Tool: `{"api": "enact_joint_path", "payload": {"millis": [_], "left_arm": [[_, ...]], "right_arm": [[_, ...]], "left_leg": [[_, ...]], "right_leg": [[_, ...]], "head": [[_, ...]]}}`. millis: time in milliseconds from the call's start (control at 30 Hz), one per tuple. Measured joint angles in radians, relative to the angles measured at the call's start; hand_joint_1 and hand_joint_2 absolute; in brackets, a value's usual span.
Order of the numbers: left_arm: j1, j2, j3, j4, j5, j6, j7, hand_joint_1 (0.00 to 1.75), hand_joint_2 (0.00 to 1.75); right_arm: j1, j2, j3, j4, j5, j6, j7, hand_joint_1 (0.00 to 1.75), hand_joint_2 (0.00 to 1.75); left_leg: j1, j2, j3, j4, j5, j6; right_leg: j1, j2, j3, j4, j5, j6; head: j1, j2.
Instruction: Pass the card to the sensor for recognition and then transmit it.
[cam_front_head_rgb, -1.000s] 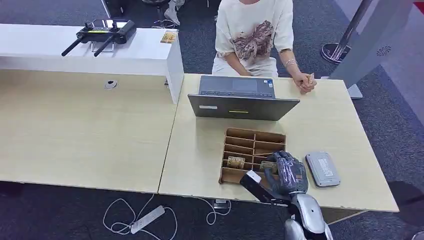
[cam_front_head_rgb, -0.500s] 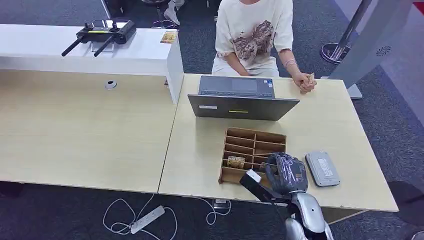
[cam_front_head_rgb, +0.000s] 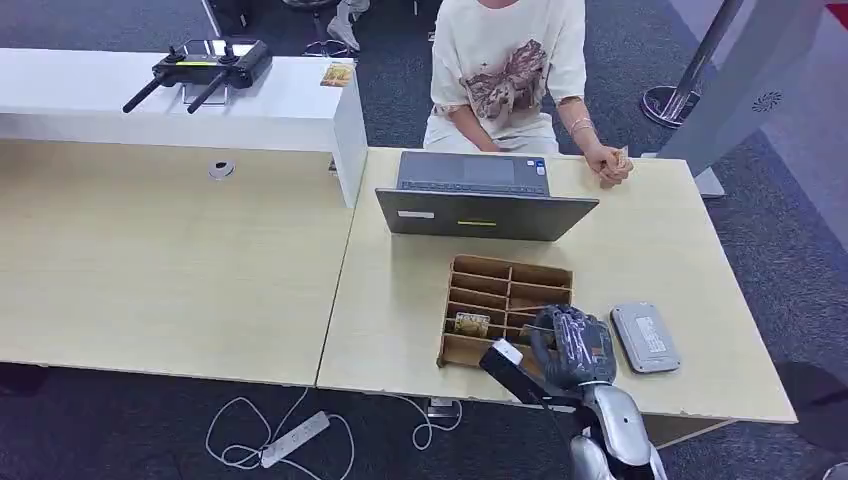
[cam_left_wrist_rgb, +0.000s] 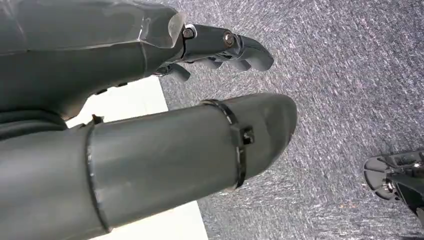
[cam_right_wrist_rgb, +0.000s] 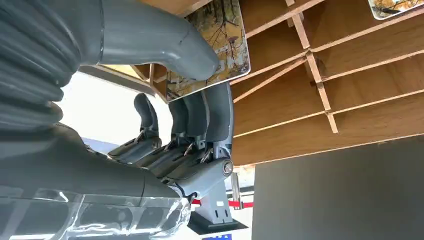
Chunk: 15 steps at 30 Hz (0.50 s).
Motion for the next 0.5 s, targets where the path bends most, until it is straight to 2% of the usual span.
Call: {"api": "enact_joint_path", "payload": {"millis": [300,433,467,500], "left_arm": [[0.000,0.000,0.000,0.000,-0.002,0.000,0.006,0.00,0.00],[0.000,0.000,0.000,0.000,-0.001,0.000,0.006,0.00,0.00],[0.000,0.000,0.000,0.000,0.000,0.000,0.006,0.00,0.00],[0.000,0.000,0.000,0.000,0.002,0.000,0.006,0.00,0.00]], "right_arm": [[-0.001,0.000,-0.006,-0.001,-0.007,-0.003,-0.003,1.40,1.75],[-0.003,0.000,-0.010,-0.001,-0.011,-0.009,-0.009,1.55,1.75],[-0.003,0.000,-0.011,-0.001,-0.014,-0.011,-0.010,1.66,1.75],[-0.004,0.000,-0.012,0.000,-0.015,-0.014,-0.011,1.66,1.75]], "left_leg": [[0.000,0.000,0.000,0.000,0.000,0.000],[0.000,0.000,0.000,0.000,0.000,0.000],[0.000,0.000,0.000,0.000,0.000,0.000],[0.000,0.000,0.000,0.000,0.000,0.000]], "right_leg": [[0.000,0.000,0.000,0.000,0.000,0.000],[0.000,0.000,0.000,0.000,0.000,0.000],[0.000,0.000,0.000,0.000,0.000,0.000],[0.000,0.000,0.000,0.000,0.000,0.000]], "head": [[0.000,0.000],[0.000,0.000],[0.000,0.000],[0.000,0.000]]}}
